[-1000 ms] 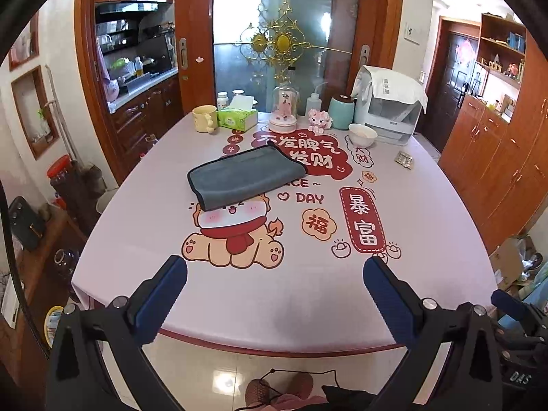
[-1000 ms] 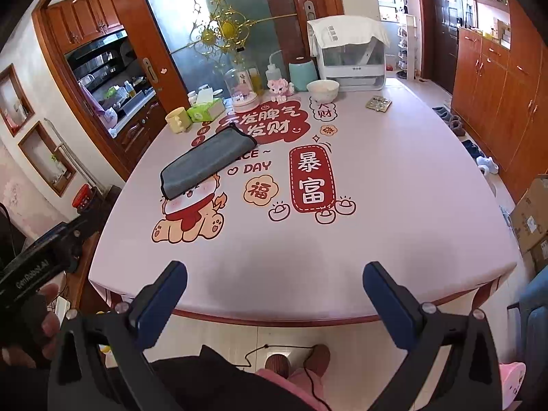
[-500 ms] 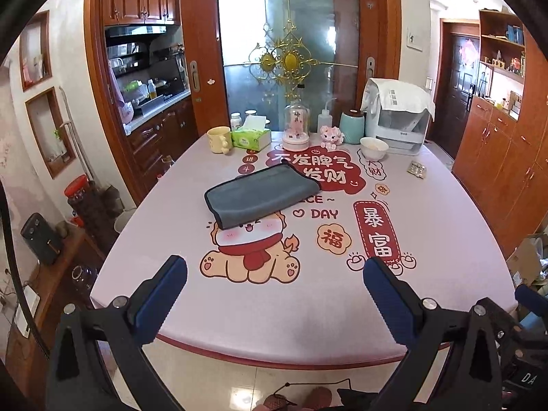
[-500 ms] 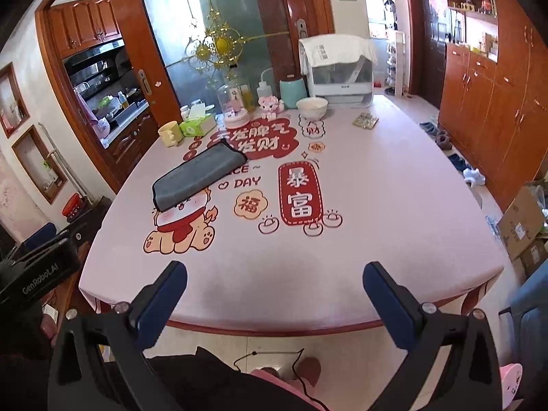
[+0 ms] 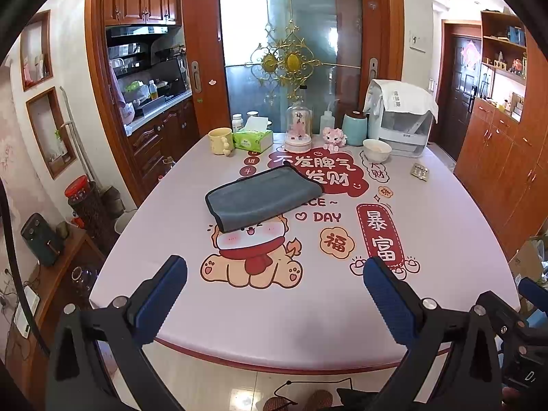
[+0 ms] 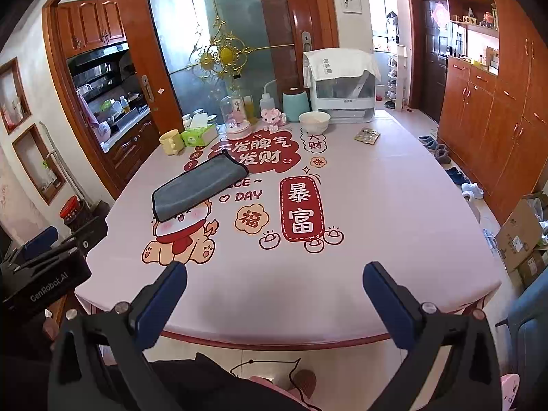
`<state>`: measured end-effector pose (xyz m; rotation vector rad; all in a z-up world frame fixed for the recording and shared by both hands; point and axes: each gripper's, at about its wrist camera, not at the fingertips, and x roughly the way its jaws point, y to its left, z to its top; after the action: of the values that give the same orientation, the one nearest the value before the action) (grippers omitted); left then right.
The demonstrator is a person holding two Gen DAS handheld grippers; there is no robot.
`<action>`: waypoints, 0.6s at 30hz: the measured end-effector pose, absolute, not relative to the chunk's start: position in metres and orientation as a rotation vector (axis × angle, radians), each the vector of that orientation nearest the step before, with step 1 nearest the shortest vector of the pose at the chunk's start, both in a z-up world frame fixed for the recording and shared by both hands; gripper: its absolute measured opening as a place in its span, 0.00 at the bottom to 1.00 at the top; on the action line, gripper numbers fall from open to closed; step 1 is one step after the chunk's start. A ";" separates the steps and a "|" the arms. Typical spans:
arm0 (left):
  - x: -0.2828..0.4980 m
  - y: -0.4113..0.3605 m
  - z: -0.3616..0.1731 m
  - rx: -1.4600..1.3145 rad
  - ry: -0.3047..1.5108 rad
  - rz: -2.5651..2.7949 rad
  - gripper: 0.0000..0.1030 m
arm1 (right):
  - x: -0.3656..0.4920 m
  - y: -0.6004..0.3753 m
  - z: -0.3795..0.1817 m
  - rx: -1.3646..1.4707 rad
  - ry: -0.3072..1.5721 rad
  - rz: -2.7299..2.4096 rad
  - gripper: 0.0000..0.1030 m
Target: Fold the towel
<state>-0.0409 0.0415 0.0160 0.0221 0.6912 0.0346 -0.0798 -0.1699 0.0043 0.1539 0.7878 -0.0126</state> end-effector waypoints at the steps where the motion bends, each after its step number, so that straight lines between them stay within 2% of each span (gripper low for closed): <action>1: -0.041 0.041 0.016 0.021 0.691 0.033 0.99 | -0.079 -0.170 0.004 0.154 0.791 -0.011 1.00; 18: -0.038 0.044 0.011 0.021 0.698 0.029 0.99 | -0.071 -0.165 -0.003 0.157 0.835 0.002 1.00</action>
<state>-0.0376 0.0445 0.0110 0.0213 0.6975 0.0293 -0.0705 -0.1654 -0.0033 0.1567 0.8347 0.0025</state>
